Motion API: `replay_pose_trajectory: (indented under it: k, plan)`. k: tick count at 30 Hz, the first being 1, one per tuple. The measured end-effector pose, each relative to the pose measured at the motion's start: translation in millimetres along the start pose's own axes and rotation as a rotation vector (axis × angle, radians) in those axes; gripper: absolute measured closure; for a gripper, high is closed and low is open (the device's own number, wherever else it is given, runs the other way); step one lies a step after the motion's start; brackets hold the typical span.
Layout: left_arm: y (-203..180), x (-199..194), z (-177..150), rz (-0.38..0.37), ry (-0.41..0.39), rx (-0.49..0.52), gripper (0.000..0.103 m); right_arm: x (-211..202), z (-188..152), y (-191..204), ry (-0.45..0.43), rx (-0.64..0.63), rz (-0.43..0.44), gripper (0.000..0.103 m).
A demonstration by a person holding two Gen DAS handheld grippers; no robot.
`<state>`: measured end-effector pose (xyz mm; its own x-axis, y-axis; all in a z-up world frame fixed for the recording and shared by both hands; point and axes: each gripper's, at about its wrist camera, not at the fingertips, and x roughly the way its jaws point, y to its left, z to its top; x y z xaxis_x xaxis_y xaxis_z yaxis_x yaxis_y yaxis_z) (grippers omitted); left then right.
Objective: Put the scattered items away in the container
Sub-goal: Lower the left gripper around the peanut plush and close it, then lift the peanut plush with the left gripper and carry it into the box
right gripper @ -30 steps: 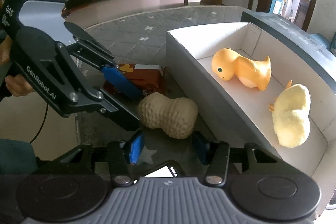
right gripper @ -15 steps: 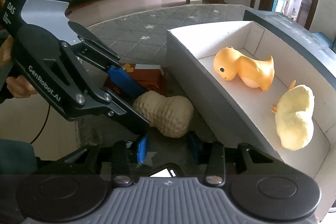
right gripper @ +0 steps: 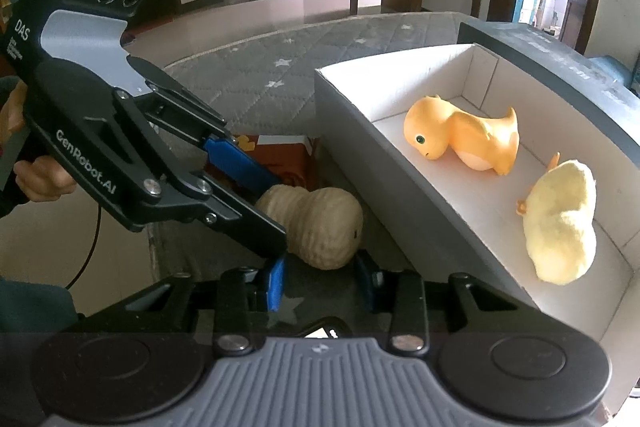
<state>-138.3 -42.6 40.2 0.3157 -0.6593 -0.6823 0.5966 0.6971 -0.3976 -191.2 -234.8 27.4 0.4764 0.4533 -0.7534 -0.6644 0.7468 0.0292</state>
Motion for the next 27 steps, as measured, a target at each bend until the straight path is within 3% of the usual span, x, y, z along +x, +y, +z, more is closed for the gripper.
replay_pose_trajectory:
  k: [27]
  plan:
    - [-5,-10,1,-0.011,-0.013,-0.023,0.049,-10,0,1,-0.03,0.028,-0.017,0.071]
